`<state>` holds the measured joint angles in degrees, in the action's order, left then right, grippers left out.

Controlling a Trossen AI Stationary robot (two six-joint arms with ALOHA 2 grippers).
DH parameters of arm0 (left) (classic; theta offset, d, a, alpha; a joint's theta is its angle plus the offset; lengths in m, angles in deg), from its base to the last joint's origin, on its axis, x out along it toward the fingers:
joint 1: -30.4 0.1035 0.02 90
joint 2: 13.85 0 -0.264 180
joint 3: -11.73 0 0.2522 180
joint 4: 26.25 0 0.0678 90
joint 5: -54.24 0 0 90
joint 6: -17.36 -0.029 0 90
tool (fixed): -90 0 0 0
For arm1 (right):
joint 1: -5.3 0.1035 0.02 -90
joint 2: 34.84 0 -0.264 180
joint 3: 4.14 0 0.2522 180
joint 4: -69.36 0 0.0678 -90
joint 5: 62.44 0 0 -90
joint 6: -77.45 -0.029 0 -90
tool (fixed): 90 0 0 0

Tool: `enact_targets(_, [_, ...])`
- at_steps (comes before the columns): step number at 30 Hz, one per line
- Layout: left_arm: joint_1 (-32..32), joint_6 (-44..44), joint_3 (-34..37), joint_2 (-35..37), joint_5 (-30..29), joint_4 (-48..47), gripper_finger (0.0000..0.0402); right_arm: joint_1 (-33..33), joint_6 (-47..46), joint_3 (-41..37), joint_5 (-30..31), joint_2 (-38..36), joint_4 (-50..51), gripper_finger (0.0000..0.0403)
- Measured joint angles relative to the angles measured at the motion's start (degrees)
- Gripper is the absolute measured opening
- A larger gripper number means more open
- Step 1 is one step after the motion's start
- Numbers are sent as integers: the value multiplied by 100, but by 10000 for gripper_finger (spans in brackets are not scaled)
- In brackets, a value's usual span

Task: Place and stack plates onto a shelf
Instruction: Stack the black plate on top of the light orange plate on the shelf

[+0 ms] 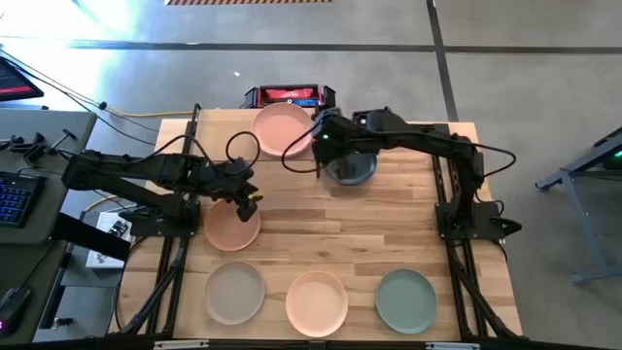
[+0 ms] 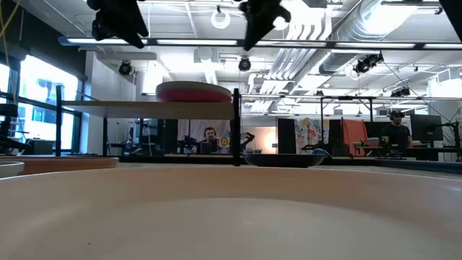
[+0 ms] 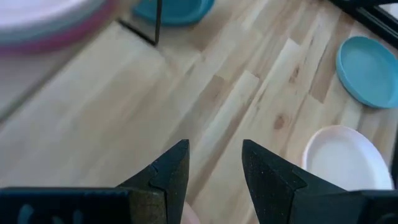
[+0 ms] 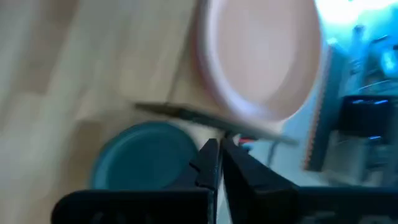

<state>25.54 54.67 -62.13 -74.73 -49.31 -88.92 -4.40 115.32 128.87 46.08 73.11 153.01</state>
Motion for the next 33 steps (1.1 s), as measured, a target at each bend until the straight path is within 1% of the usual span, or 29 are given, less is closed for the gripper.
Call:
enact_targets(3, [-11,285,0,-32,164,-98,136,9,-564,-1,-371,-198,585,5])
enact_targets(7, [-62,425,31,-123,444,-97,136,11,-1404,0,-914,-392,1047,5])
enact_targets(13, [-239,548,226,-376,617,-54,136,12,-2539,-4,-2095,-447,1850,5])
enact_targets(15, [-282,596,230,-513,620,-26,136,47,-2786,-7,-2316,-433,2042,5])
enact_targets(18, [-320,600,232,-701,620,53,136,151,-3019,-7,-2310,-412,2008,5])
enact_targets(24, [-320,578,232,-1012,798,257,136,461,-3045,-9,-2323,-413,2017,5])
enact_targets(26, [-320,496,232,-1088,967,267,136,570,-3213,-9,-2324,-414,2011,5])
enact_targets(30, [-327,307,235,-1148,1462,254,136,812,-3847,-11,-2285,-412,2013,5])
enact_targets(33, [-390,285,234,-1151,1628,214,136,1033,-4204,-11,-2120,-412,2013,5])
